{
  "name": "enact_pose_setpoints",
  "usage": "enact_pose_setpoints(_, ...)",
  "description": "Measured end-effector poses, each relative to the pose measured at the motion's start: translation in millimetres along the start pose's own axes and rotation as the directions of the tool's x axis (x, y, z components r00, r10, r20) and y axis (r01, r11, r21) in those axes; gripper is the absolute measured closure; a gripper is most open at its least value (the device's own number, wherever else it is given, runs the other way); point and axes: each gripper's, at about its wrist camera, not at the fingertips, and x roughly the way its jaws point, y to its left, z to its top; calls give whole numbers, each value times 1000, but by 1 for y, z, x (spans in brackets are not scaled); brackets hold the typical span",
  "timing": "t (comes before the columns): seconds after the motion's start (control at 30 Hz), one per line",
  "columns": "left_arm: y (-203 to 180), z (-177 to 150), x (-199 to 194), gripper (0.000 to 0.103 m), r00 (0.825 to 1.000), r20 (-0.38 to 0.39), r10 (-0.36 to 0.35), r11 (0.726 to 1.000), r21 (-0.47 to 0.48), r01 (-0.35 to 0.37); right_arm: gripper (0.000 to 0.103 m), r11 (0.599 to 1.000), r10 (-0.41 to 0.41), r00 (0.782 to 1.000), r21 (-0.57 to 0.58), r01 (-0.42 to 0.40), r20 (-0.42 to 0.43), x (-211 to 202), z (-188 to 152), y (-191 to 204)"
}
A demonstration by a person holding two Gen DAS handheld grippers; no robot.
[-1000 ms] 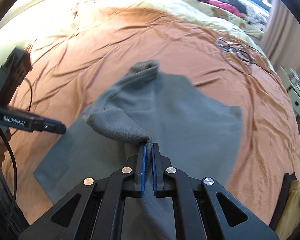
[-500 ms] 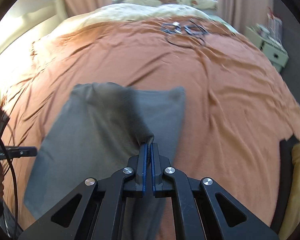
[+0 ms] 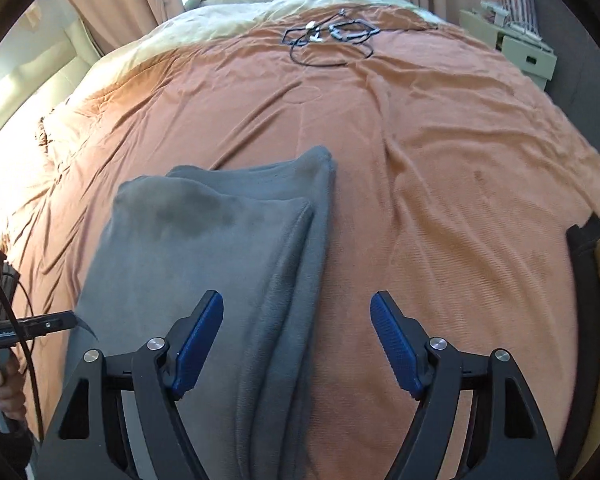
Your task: Fold small clothes
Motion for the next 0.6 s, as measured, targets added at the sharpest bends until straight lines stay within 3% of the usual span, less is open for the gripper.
enact_pose_setpoints(0.13,-4,10,4,71,1000,2,9,1000,20,-9,28,1000,12,999,-12,-12,-36,18,6,-2)
enact_pose_setpoints(0.27,-11,21,6,71,1000,11,29,999,41,-29,28,999,-33,998,8,33,-58,35,15,-9)
enact_pose_setpoints(0.37,-21,30,7,71,999,18,41,996,76,-42,49,997,-65,996,47,68,-66,41,19,-20)
enact_pose_setpoints(0.47,-36,42,9,71,999,25,45,992,118,-47,56,994,-1,998,110,9,-66,46,19,-37)
enact_pose_setpoints(0.6,-60,58,19,71,998,39,52,983,177,-58,64,994,20,999,107,-14,-48,46,15,-44)
